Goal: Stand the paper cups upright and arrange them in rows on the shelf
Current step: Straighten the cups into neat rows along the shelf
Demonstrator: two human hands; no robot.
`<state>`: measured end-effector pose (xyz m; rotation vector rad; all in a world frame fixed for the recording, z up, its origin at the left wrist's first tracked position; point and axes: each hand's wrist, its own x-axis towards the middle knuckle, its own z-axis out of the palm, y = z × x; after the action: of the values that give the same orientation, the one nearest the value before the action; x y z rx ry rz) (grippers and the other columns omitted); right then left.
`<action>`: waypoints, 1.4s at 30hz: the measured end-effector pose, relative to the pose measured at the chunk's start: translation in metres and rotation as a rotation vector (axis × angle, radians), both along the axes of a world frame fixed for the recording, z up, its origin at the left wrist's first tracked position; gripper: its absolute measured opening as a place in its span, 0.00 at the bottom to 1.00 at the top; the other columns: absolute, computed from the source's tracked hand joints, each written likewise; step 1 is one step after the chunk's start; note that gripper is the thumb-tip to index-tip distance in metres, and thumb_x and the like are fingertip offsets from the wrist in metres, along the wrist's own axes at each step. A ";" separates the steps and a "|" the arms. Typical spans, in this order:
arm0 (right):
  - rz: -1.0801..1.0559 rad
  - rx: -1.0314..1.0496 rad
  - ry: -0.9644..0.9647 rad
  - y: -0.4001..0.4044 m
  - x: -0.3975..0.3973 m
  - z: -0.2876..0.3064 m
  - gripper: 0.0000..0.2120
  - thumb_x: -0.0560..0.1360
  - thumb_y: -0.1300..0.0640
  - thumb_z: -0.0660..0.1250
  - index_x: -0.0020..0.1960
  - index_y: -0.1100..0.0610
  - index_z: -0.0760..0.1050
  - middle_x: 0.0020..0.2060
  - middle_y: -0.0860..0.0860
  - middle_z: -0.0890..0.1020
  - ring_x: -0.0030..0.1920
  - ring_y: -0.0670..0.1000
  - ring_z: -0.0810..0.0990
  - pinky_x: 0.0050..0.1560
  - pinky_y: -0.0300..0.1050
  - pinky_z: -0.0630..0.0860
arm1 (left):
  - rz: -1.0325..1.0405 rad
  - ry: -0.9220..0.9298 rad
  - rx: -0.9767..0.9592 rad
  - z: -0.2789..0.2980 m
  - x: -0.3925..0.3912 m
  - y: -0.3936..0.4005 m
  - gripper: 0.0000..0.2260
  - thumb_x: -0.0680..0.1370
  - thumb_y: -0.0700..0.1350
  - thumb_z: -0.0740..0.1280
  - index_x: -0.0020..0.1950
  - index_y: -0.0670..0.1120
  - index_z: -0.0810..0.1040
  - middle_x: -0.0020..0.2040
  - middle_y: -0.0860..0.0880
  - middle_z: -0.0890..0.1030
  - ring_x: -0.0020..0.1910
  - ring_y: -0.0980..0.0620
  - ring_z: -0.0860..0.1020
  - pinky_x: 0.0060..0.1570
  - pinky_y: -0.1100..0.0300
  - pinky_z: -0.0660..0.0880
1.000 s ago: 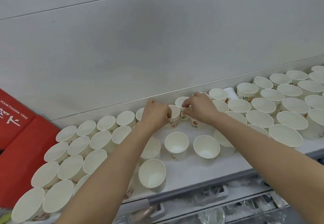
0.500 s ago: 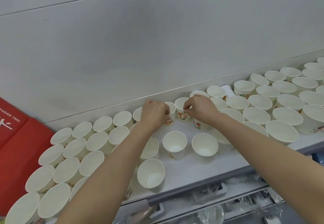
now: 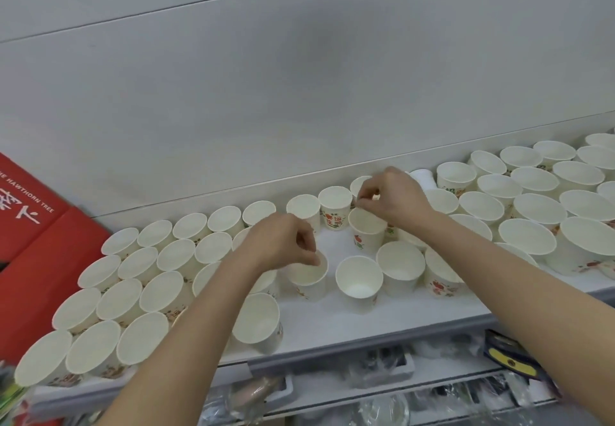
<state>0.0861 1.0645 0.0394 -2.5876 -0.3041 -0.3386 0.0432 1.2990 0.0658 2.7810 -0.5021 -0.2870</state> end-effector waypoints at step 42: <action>0.281 -0.032 -0.044 0.011 -0.017 -0.034 0.09 0.66 0.52 0.77 0.43 0.53 0.82 0.51 0.48 0.79 0.54 0.52 0.74 0.48 0.55 0.75 | -0.010 -0.265 -0.024 -0.037 0.009 0.032 0.16 0.68 0.53 0.76 0.55 0.56 0.82 0.52 0.55 0.81 0.53 0.50 0.74 0.47 0.53 0.72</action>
<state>0.0695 1.0753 0.0056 -2.5258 -0.6855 -0.2905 0.0527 1.3312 0.0285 2.8074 -0.5765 0.0877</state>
